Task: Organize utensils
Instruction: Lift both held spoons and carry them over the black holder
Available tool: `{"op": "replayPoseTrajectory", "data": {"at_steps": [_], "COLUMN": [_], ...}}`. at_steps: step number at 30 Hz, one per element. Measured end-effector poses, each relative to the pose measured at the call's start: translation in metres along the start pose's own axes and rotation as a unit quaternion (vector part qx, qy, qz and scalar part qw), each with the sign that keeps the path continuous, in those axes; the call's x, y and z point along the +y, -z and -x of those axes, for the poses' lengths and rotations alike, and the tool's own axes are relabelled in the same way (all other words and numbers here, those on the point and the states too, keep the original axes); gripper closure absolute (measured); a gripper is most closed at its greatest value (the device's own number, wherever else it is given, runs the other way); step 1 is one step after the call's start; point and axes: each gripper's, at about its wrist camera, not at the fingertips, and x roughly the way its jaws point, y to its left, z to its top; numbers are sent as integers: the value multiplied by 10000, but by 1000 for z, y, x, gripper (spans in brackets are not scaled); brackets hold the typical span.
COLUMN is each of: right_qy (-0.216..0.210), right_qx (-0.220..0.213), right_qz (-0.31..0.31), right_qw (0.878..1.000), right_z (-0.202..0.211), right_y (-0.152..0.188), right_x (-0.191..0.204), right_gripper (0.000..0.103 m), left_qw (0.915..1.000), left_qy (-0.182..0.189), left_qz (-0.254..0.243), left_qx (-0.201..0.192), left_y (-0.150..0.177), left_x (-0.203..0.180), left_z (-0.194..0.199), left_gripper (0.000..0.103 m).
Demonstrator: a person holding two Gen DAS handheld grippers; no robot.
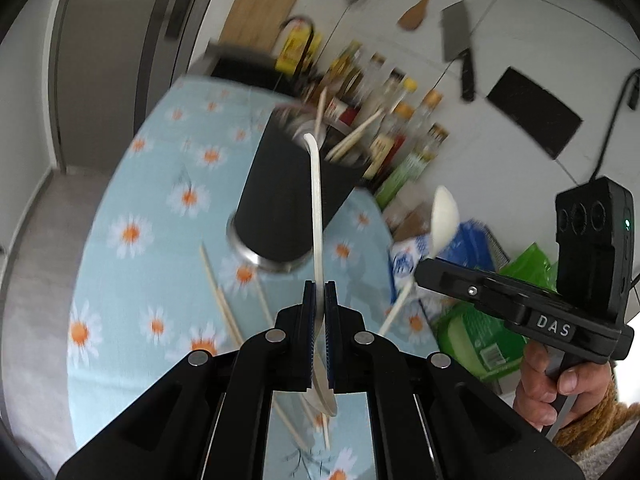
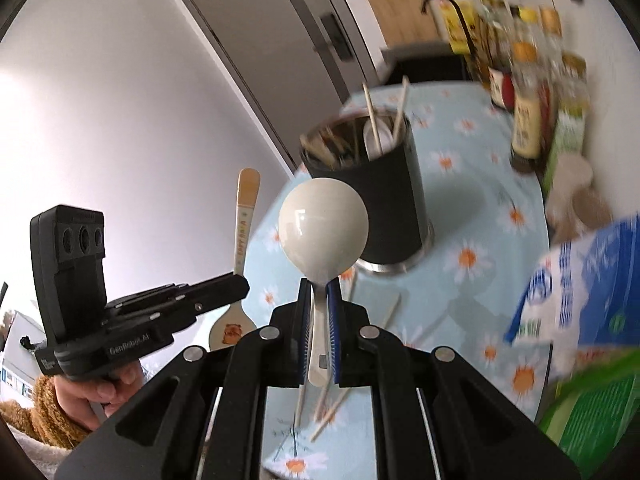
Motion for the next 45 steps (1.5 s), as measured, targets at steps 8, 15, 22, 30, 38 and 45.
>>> {"op": "replayPoseTrajectory", "data": {"at_steps": [8, 15, 22, 30, 38, 45], "right_qy": [-97, -98, -84, -135, 7, 112], "right_qx": [-496, -830, -1487, -2195, -2254, -2075], "right_qz": [50, 33, 190, 307, 369, 286], "right_qw": [9987, 9965, 9887, 9750, 9736, 9777], "right_z": [9, 14, 27, 28, 8, -15], "right_y": [-32, -61, -92, -117, -126, -121], "right_x": [-4, -11, -6, -10, -16, -28], "right_gripper": [93, 93, 93, 93, 93, 93], "left_qw": [9975, 9921, 9839, 9709, 9672, 9691], "left_qy": [78, 334, 272, 134, 89, 162], "left_qz": [-361, -461, -677, -991, -1063, -1058], "left_qx": [-605, -1116, -1632, -2176, -2304, -2221], "left_y": [-24, -47, -77, -108, -119, -114], "left_x": [-18, -22, -26, -27, -21, -11], "left_z": [15, 21, 26, 19, -5, -29], "left_gripper": [100, 100, 100, 100, 100, 100]}}
